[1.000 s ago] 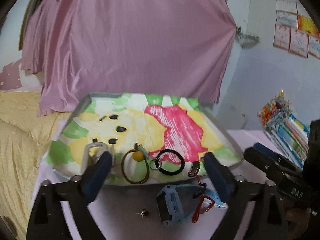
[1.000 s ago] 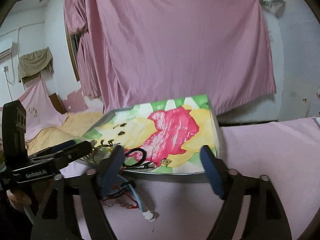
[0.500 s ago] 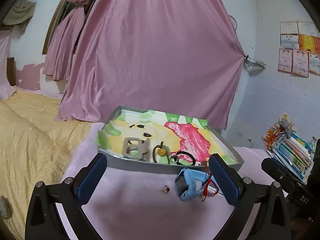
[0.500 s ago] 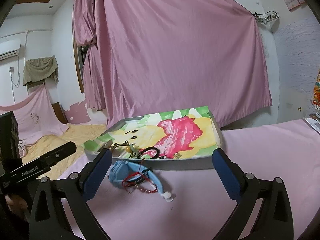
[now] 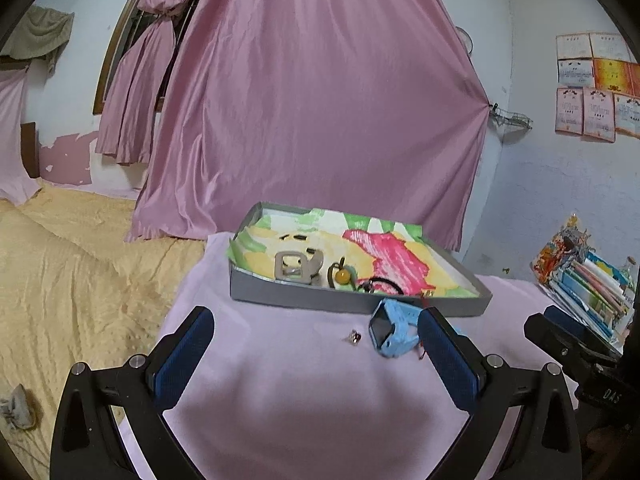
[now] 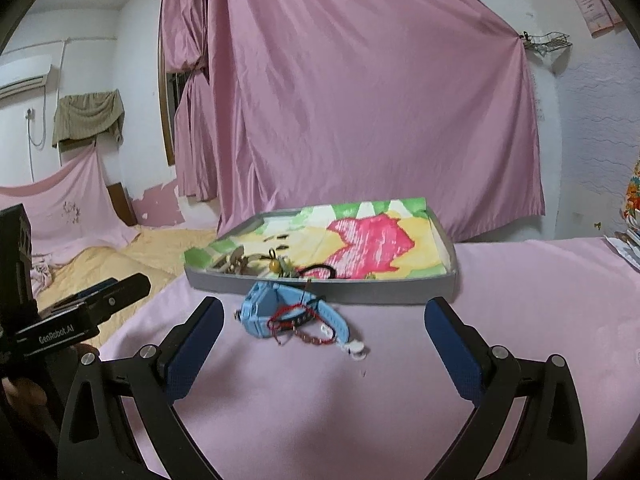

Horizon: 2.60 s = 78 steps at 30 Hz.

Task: Organize jewelry
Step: 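Grasp the second red-stone earring with the left tool while the right tool grasps the white hair clip, then carry the earring and white clip with both tools over the tray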

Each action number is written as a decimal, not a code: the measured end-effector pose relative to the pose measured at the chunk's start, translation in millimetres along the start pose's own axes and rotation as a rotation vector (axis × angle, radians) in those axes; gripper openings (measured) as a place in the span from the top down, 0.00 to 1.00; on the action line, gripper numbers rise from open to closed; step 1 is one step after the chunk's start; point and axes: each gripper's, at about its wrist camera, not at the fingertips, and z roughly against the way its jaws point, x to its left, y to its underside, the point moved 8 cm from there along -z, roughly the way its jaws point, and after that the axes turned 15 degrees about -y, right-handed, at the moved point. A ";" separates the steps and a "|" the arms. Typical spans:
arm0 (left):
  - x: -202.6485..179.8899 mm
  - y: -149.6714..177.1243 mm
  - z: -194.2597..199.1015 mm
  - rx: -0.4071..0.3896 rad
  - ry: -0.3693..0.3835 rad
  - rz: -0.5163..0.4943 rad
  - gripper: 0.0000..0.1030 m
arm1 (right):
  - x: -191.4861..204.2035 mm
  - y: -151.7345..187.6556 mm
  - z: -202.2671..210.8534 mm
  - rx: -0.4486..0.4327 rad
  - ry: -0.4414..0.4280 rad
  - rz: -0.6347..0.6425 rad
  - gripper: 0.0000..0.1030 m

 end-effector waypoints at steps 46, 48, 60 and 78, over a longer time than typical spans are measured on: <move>-68.3 35.6 -95.4 0.412 0.045 -0.370 0.74 | -34.2 37.0 -93.6 0.534 -0.043 0.006 0.84; -70.4 36.8 -94.4 0.413 0.052 -0.375 0.80 | -30.0 38.2 -92.6 0.539 -0.049 0.022 0.86; -69.8 46.0 -75.3 0.422 0.094 -0.332 0.89 | -22.2 48.8 -65.8 0.530 -0.083 -0.003 0.87; -81.8 39.7 -33.1 0.346 0.180 -0.284 0.90 | -7.8 37.9 -32.6 0.433 -0.157 -0.019 0.87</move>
